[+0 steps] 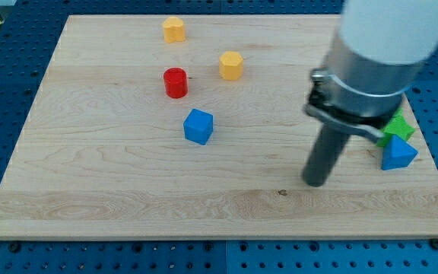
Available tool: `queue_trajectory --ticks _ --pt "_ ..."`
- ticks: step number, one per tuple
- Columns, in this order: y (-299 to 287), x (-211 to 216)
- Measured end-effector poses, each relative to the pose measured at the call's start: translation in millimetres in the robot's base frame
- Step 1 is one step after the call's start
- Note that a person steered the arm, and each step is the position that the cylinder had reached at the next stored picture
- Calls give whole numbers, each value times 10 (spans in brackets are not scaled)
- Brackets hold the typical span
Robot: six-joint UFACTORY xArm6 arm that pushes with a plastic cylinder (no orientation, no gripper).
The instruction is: Move your arm to the bottom of the red circle
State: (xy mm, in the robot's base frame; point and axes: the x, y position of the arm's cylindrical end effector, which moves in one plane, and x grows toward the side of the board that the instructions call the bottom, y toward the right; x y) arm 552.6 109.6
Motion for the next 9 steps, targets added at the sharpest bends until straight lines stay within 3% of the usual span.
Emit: queue_trajectory --ticks 4,9 --pt "-50 6" --pt "-617 6"
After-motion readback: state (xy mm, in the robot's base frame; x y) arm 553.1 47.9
